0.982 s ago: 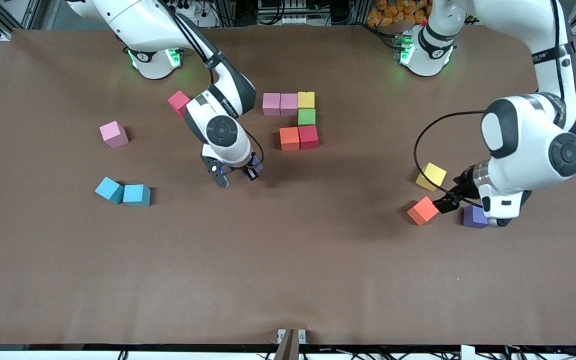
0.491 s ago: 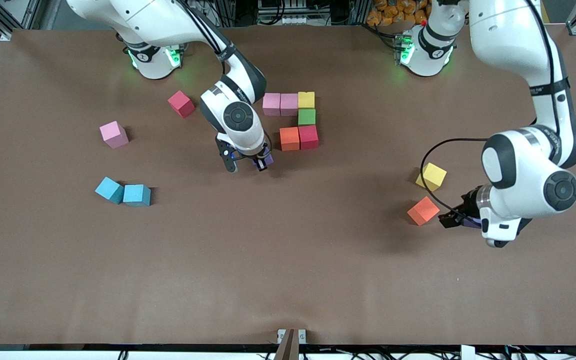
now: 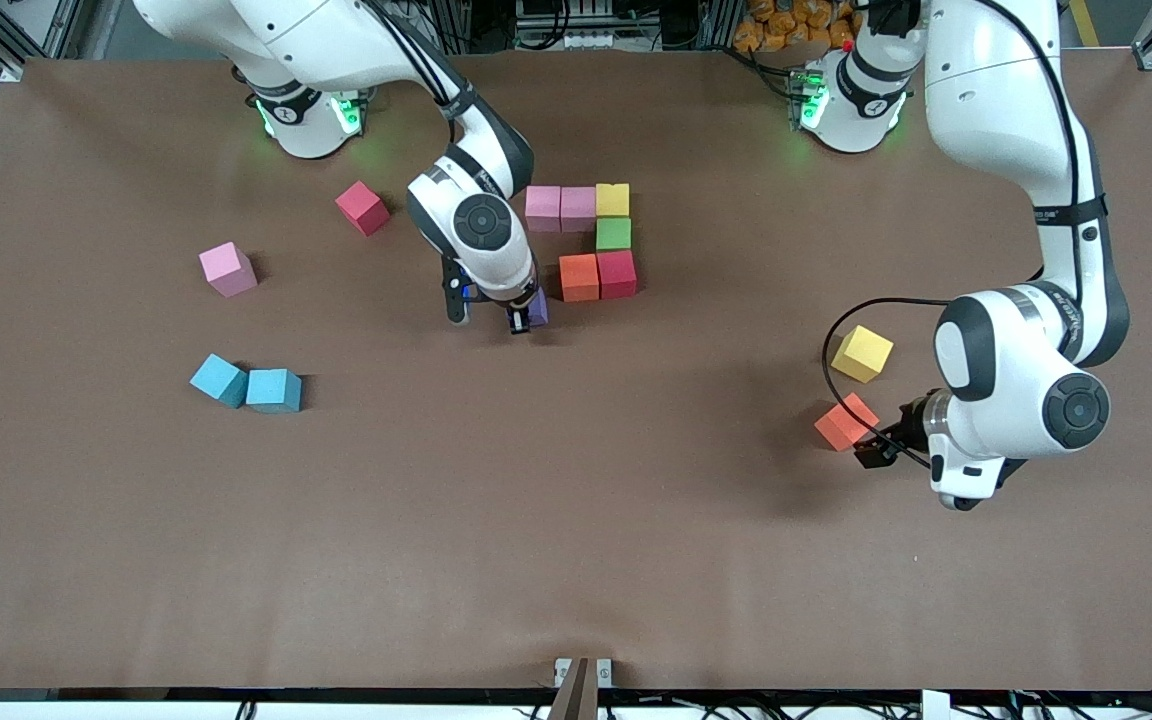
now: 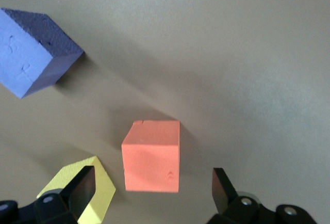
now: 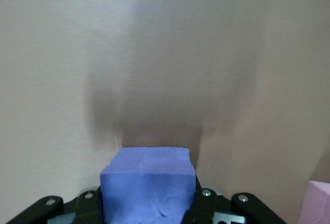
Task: Form number 2 with 11 blocks
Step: 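Place the purple cube beside orange while the left gripper grasps orange, then carry the orange cube toward the row while the right gripper withdraws, then grasp a cyan cube with the right gripper while the left gripper holds orange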
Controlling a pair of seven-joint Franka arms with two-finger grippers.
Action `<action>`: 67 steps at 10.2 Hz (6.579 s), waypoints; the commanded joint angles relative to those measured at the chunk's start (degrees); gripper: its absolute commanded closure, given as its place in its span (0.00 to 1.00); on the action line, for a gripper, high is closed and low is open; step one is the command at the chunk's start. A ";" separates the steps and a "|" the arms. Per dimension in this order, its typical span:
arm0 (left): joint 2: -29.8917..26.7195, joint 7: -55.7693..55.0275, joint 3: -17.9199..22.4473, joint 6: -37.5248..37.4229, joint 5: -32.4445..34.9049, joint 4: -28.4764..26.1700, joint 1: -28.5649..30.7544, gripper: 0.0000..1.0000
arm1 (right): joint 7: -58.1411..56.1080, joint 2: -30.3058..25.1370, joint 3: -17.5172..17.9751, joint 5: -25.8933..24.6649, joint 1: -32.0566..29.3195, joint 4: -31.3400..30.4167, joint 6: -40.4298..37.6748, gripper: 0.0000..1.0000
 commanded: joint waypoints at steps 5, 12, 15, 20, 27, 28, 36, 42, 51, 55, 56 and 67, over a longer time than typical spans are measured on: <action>0.80 0.76 -3.98 6.11 -2.97 -4.47 3.25 0.00 | 7.38 -3.52 -0.21 0.32 3.71 -4.47 2.75 1.00; 0.79 0.24 -5.39 7.00 -3.06 -5.80 2.90 0.00 | 7.56 -1.68 -0.21 -0.38 4.51 -4.21 6.43 1.00; 0.88 0.24 -5.75 7.00 -3.06 -6.07 2.64 0.00 | 7.56 -1.41 -0.21 -0.47 4.77 -4.29 6.53 1.00; 2.64 0.24 -7.59 8.58 -2.97 -6.33 2.81 0.00 | 7.56 -0.62 -0.21 -1.35 5.47 -4.38 6.45 0.66; 2.20 -1.43 -7.94 8.94 -3.06 -5.81 2.81 0.94 | 7.30 -0.79 -0.21 -1.44 4.95 -3.06 5.57 0.00; 2.03 -2.04 -7.86 8.94 -2.97 -5.63 2.38 0.95 | 7.30 -0.97 -0.21 -1.44 4.95 -3.06 5.39 0.00; -4.30 -3.71 -7.77 8.85 -2.53 -4.41 -5.17 0.94 | 3.00 -3.43 -0.29 -2.58 3.98 1.05 -5.22 0.00; -4.04 -2.40 -7.86 8.85 3.17 -0.71 -12.48 0.94 | -9.89 -4.31 -0.38 -2.76 -2.33 6.93 -10.32 0.00; -2.11 2.70 -16.72 8.85 4.94 5.00 -13.80 1.00 | -51.74 -2.99 -0.38 -1.97 -23.78 18.91 -16.06 0.00; 1.22 2.26 -17.61 8.85 5.11 6.41 -17.57 1.00 | -67.01 -2.99 -0.56 -2.05 -29.40 19.44 -20.87 0.00; 1.67 1.56 -17.61 8.85 5.29 6.59 -18.10 1.00 | -72.02 -2.99 -0.64 -2.14 -31.59 19.35 -21.85 0.00; 8.35 -9.96 -19.90 8.76 4.68 12.30 -23.73 1.00 | -118.45 -1.14 -0.82 -5.13 -37.76 19.61 -23.00 0.00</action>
